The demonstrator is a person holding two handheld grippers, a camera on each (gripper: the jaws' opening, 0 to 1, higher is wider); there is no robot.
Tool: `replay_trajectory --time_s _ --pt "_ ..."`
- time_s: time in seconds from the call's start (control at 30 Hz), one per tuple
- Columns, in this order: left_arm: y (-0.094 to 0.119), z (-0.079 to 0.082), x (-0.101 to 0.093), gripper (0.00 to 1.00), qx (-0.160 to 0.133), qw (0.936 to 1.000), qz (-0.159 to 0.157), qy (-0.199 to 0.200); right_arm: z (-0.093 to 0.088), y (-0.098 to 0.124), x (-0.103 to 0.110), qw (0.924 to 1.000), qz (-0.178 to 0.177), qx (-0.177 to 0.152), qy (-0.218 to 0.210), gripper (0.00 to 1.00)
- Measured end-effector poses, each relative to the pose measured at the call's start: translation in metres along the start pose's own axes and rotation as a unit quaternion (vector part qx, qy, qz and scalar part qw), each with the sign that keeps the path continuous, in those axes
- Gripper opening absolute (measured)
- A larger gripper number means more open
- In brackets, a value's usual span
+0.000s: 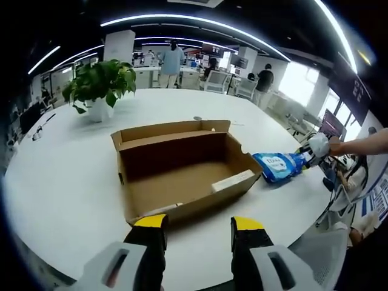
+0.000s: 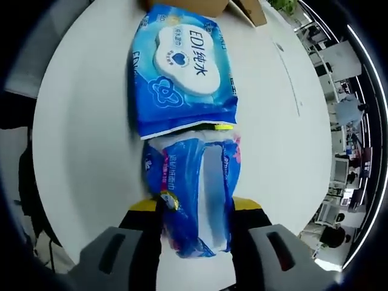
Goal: Operate the shoe box by opening the lid, removing the specified soft item, and placing it in the target area until the item is outside and the box remains undamaged.
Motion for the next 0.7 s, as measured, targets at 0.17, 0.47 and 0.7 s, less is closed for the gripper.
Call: replay_trajectory --time_s 0.17,0.47,0.7 --pt "-0.002 0.002 -0.001 0.42 -0.001 1.0000 -0.007 -0.004 -0.002 0.008 -0.002 0.9988 -0.011 -0.005 -0.047 0.41" --pt "-0.012 0.009 -0.002 0.42 -0.005 0.9995 -0.029 -0.011 -0.006 0.028 -0.001 0.9857 -0.037 -0.034 -0.161 0.41" --pt "-0.016 0.010 -0.003 0.42 -0.008 0.9989 -0.045 -0.011 -0.013 0.040 0.006 0.9531 -0.054 -0.073 -0.289 0.41"
Point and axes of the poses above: the point that each gripper's makers call its tool centre point, and the gripper's own axes: y roughly backward along the fingers, x roughly to its left, z roughly out of its top, the point moved 10 cm from there along y, roughly backward along the fingers, and after that the axes turned 6 degrees about -x, right-handed, at the moved point
